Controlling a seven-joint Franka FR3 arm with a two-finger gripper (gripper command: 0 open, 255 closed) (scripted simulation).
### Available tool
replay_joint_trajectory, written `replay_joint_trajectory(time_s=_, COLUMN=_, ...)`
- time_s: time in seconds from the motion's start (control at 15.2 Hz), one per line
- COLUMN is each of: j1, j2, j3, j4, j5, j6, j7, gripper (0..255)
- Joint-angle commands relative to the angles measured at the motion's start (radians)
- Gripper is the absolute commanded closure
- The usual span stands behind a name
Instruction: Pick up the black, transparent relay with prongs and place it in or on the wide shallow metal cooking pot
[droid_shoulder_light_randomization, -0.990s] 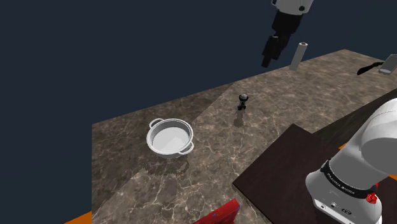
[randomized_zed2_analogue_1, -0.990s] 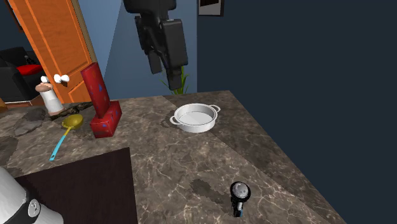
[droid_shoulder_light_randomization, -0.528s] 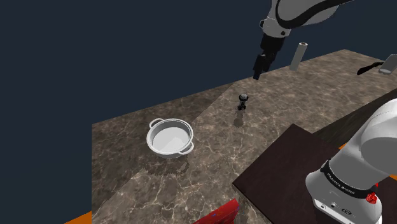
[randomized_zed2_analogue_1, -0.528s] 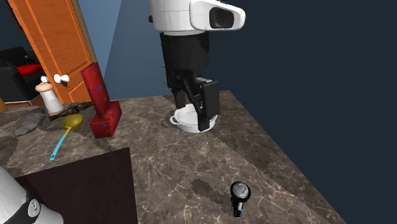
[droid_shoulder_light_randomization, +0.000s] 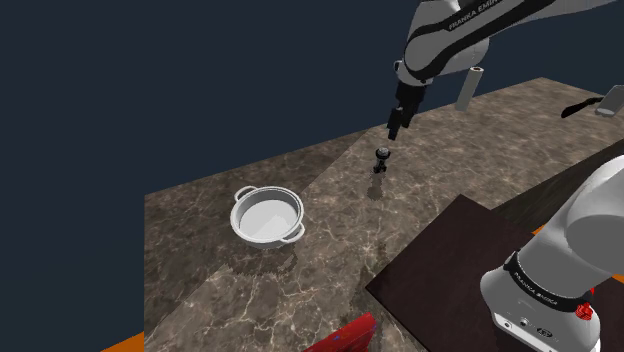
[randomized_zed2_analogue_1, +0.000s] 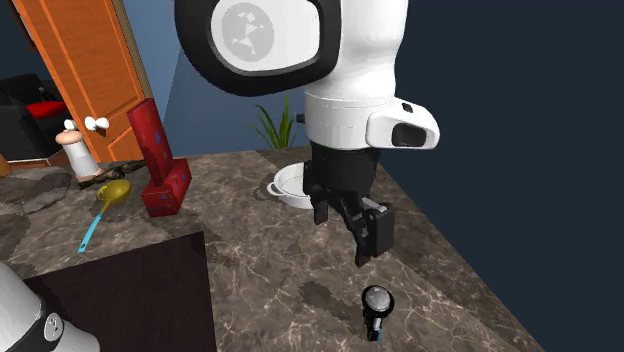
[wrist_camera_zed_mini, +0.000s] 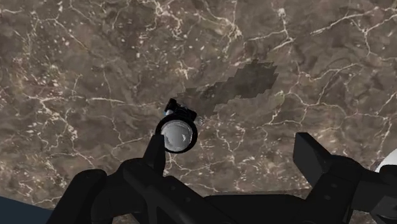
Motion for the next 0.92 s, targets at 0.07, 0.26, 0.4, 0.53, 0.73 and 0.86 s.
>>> replay_joint_trajectory(time_s=0.07, j1=-0.002, j2=0.137, j3=-0.017, j4=0.045, j5=0.025, j6=0.081, j7=-0.046, gripper=0)
replay_joint_trajectory(time_s=0.26, j1=-0.011, j2=0.258, j3=-0.026, j4=0.096, j5=0.056, j6=0.138, j7=-0.093, gripper=0)
replay_joint_trajectory(time_s=0.4, j1=-0.021, j2=0.335, j3=-0.026, j4=0.135, j5=0.077, j6=0.169, j7=-0.123, gripper=0)
replay_joint_trajectory(time_s=0.53, j1=-0.024, j2=0.357, j3=-0.022, j4=0.131, j5=0.086, j6=0.194, j7=-0.129, gripper=0)
replay_joint_trajectory(time_s=0.73, j1=-0.027, j2=0.392, j3=-0.017, j4=0.127, j5=0.101, j6=0.231, j7=-0.140, gripper=0)
replay_joint_trajectory(time_s=0.86, j1=-0.030, j2=0.416, j3=-0.013, j4=0.126, j5=0.112, j6=0.256, j7=-0.147, gripper=0)
